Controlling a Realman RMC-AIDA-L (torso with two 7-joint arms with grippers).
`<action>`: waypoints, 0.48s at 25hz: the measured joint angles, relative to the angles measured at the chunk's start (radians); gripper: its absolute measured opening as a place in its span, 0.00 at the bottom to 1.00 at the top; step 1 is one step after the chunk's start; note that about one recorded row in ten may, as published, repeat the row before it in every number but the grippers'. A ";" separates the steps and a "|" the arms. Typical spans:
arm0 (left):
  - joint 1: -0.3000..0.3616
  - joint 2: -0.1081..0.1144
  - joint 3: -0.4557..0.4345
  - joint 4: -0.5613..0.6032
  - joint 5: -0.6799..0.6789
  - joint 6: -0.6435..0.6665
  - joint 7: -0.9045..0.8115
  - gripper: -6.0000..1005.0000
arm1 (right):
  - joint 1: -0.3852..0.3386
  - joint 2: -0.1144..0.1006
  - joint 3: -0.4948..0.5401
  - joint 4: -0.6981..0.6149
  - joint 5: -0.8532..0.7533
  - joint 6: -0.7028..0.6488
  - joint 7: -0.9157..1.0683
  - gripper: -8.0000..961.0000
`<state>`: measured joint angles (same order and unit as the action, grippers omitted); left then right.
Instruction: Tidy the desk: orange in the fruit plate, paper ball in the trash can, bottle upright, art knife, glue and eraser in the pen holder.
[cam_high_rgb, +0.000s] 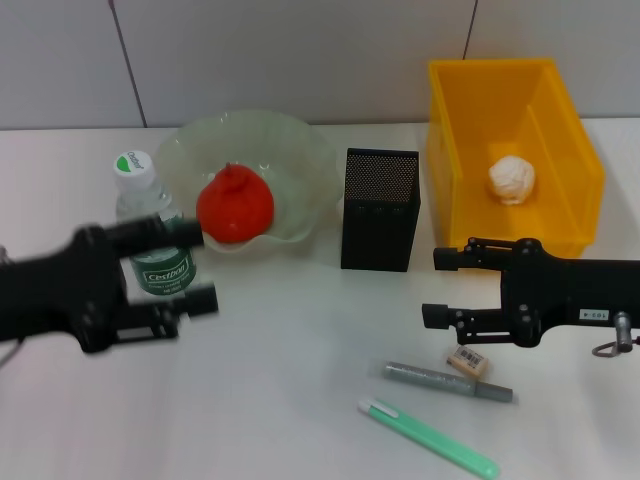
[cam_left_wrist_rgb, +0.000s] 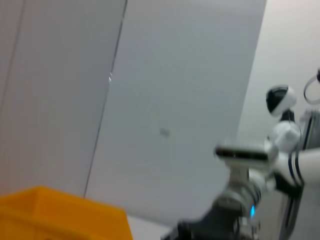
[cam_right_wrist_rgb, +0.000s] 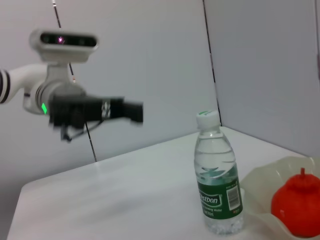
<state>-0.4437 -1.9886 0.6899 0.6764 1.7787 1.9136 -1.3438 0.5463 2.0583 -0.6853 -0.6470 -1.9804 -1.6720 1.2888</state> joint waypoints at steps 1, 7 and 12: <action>0.000 -0.004 0.000 -0.016 0.027 -0.011 0.029 0.79 | 0.002 -0.004 -0.002 0.000 -0.001 -0.001 0.012 0.81; -0.006 -0.029 0.001 -0.035 0.178 -0.073 0.133 0.79 | 0.013 -0.023 -0.004 -0.002 -0.004 -0.013 0.083 0.81; 0.000 -0.038 0.001 -0.039 0.225 -0.092 0.200 0.79 | 0.031 -0.023 -0.071 -0.063 -0.033 -0.027 0.208 0.81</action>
<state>-0.4441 -2.0267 0.6914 0.6377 2.0038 1.8213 -1.1442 0.5773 2.0351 -0.7567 -0.7098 -2.0134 -1.6986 1.4964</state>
